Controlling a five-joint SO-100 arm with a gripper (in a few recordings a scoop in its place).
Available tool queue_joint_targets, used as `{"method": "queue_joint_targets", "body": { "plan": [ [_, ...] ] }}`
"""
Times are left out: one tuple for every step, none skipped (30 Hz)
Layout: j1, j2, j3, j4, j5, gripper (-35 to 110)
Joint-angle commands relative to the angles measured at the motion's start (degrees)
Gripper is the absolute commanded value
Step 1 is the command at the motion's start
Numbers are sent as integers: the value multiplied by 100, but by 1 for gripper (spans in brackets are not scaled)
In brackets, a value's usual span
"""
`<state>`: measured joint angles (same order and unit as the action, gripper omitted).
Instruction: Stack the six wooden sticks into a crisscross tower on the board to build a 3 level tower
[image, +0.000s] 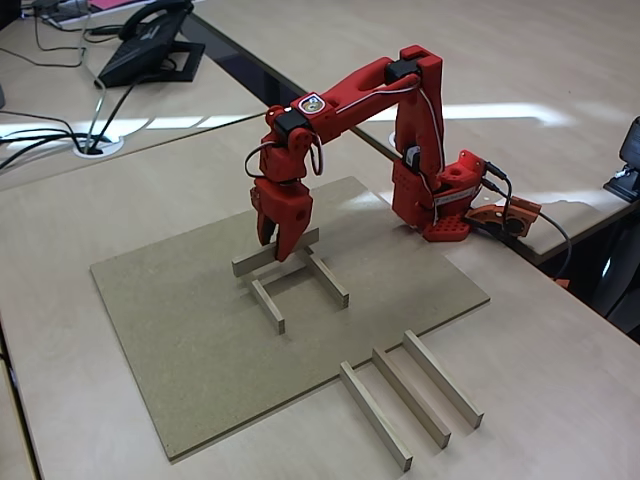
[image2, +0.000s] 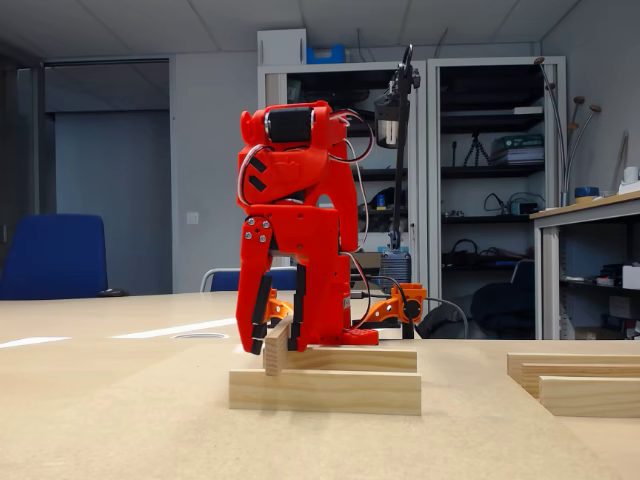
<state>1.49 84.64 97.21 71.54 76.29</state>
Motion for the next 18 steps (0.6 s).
{"method": "queue_joint_targets", "body": {
  "plan": [
    [35,167,53,-18,-79,19],
    [26,202,53,-35,-114,19],
    [18,246,53,-44,-158,20],
    [0,299,53,-53,-193,21],
    [-18,352,53,-70,-220,21],
    [-44,404,53,-88,-237,21],
    [-70,457,53,-114,-255,22],
    [-105,510,70,-132,-255,22],
    [-149,580,79,-158,-255,22],
    [-185,642,105,-193,-255,23],
    [-220,721,132,-229,-255,23],
    [-264,809,158,-264,-264,24],
    [-308,888,167,-290,-281,24],
    [-352,958,167,-299,-299,25],
    [-404,1046,167,-334,-352,25],
    [-466,1143,167,-387,-422,25],
    [-554,1248,167,-404,-457,26],
    [-642,1371,158,-413,-519,26]
  ]
}}
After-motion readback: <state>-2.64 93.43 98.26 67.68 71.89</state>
